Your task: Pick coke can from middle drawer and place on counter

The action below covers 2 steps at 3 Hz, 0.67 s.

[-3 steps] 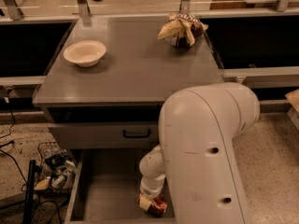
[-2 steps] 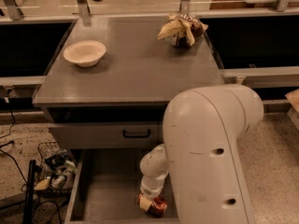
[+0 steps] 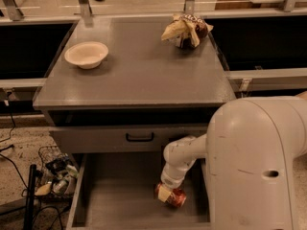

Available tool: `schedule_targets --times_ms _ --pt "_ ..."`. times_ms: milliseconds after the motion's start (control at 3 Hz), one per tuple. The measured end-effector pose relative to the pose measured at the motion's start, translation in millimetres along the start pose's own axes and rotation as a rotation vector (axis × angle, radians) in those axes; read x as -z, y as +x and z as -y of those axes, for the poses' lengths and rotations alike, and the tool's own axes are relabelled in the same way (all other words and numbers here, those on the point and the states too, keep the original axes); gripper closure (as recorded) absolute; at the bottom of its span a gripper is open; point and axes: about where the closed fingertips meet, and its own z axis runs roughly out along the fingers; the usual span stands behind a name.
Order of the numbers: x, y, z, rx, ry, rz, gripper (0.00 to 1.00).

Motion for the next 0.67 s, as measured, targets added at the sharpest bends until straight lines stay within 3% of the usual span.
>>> schedule_targets --times_ms 333,667 --pt "-0.2 0.0 -0.2 0.001 -0.001 0.0 1.0" --pt "26.5 5.3 -2.4 0.023 0.005 0.022 1.0"
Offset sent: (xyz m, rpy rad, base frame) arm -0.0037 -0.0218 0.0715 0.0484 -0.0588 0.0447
